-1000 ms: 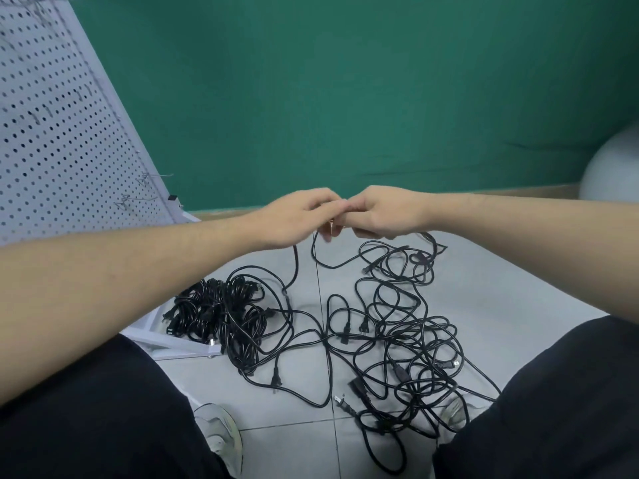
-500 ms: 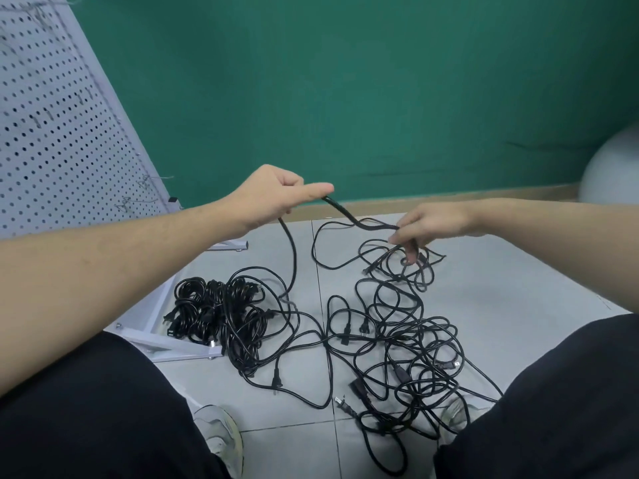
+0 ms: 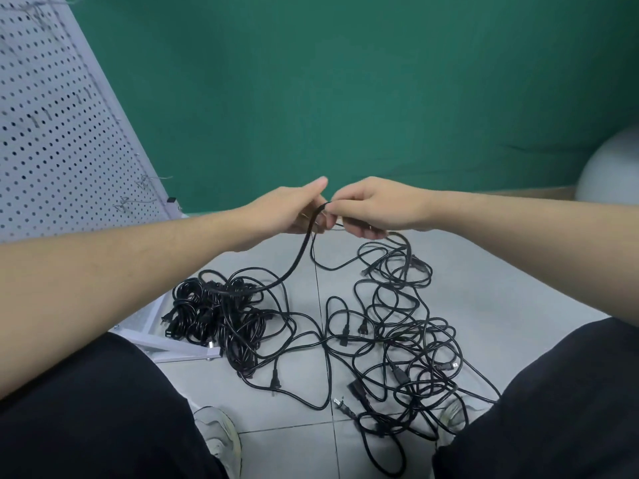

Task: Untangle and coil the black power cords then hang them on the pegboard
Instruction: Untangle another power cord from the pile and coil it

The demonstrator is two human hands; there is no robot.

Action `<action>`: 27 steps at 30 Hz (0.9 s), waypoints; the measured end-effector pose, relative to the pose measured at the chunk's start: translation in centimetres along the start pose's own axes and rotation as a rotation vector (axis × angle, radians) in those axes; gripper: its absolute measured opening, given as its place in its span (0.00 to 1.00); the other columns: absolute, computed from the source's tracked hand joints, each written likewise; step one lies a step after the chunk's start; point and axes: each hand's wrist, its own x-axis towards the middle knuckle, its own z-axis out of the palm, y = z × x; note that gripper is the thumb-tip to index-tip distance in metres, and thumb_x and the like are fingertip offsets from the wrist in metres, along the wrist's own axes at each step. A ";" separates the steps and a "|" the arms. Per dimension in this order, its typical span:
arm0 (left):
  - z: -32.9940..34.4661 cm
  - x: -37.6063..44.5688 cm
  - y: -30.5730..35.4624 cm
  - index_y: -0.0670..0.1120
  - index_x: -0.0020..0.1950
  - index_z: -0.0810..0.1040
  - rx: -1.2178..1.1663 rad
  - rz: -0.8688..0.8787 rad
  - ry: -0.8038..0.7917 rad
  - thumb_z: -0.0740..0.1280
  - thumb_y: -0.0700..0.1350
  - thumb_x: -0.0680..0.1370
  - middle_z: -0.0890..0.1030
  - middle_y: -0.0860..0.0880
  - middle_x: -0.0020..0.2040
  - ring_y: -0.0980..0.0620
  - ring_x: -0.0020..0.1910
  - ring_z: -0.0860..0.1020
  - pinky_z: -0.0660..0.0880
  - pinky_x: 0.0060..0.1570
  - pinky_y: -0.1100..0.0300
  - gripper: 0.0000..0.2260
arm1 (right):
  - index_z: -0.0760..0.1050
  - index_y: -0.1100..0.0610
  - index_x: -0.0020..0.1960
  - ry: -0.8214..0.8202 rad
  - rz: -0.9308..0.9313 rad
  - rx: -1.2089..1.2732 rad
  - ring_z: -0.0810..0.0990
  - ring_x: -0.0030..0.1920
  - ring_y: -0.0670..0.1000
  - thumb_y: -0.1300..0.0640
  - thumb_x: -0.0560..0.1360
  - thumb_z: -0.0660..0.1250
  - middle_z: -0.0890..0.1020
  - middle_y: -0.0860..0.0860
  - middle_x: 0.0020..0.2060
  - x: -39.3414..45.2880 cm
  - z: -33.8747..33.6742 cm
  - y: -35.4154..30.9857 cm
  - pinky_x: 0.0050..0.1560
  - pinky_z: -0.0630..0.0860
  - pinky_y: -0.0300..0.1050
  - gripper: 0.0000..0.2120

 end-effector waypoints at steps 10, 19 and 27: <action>0.2 -1.1 1.8 0.51 0.26 0.65 0.071 0.103 0.116 0.74 0.64 0.72 0.63 0.47 0.30 0.51 0.31 0.64 0.62 0.36 0.59 0.26 | 0.82 0.55 0.37 -0.198 0.156 -0.398 0.71 0.31 0.44 0.39 0.76 0.70 0.79 0.47 0.29 -0.2 -0.2 2.6 0.39 0.68 0.39 0.20; -2.4 -0.9 0.1 0.39 0.31 0.69 0.099 0.094 0.202 0.76 0.59 0.73 0.68 0.44 0.30 0.52 0.28 0.64 0.60 0.36 0.56 0.27 | 0.75 0.58 0.39 -0.169 0.270 -0.140 0.80 0.37 0.53 0.51 0.81 0.66 0.80 0.55 0.31 -1.8 -2.9 7.1 0.59 0.78 0.58 0.15; -3.9 -0.7 -4.8 0.48 0.42 0.81 0.469 -0.105 -0.052 0.73 0.60 0.75 0.84 0.54 0.38 0.54 0.37 0.82 0.79 0.51 0.54 0.15 | 0.77 0.60 0.47 0.082 0.204 0.206 0.67 0.31 0.52 0.58 0.83 0.56 0.66 0.50 0.29 -1.4 -3.1 4.9 0.39 0.72 0.49 0.13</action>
